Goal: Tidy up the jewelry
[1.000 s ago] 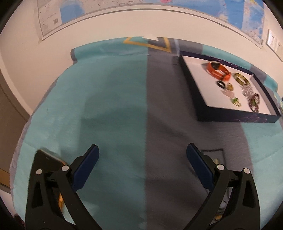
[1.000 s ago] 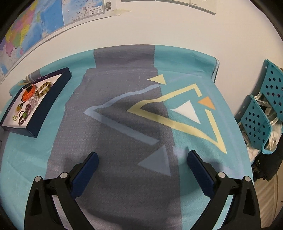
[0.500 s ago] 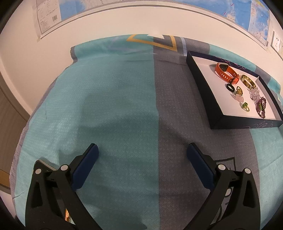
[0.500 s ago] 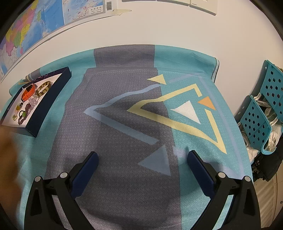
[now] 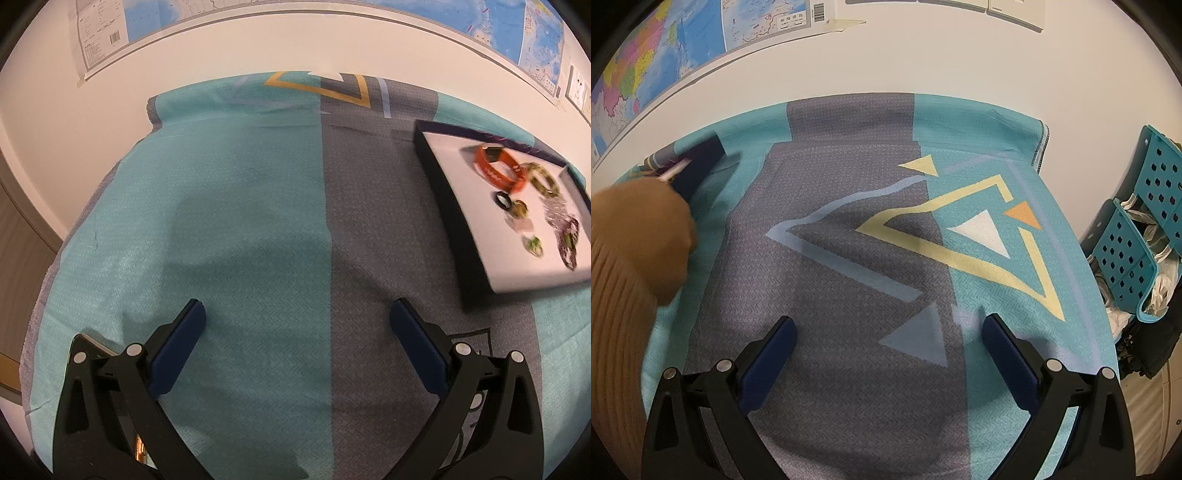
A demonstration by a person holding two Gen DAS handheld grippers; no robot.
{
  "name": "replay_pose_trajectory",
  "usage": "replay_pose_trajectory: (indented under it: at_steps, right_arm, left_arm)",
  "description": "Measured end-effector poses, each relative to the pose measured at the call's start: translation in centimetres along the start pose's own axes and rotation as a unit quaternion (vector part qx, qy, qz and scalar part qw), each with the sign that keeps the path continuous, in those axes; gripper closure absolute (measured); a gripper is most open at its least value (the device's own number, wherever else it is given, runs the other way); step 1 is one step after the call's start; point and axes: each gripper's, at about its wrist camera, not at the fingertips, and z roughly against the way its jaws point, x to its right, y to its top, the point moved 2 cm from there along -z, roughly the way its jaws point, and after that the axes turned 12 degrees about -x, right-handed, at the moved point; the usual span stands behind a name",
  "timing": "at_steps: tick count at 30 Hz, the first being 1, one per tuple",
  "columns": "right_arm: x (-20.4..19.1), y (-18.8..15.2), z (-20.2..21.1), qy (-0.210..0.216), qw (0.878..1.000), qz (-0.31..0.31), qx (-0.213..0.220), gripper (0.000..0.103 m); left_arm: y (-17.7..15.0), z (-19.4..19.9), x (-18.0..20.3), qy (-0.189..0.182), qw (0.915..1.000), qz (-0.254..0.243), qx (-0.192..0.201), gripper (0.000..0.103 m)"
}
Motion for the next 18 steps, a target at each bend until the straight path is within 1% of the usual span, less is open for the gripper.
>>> replay_pose_trajectory:
  at_steps: [18]
  right_arm:
    - [0.00, 0.04, 0.05, 0.000, 1.000, 0.000, 0.000, 0.005]
  left_arm:
    - [0.04, 0.00, 0.15, 0.001, 1.0000, 0.001, 0.000, 0.004]
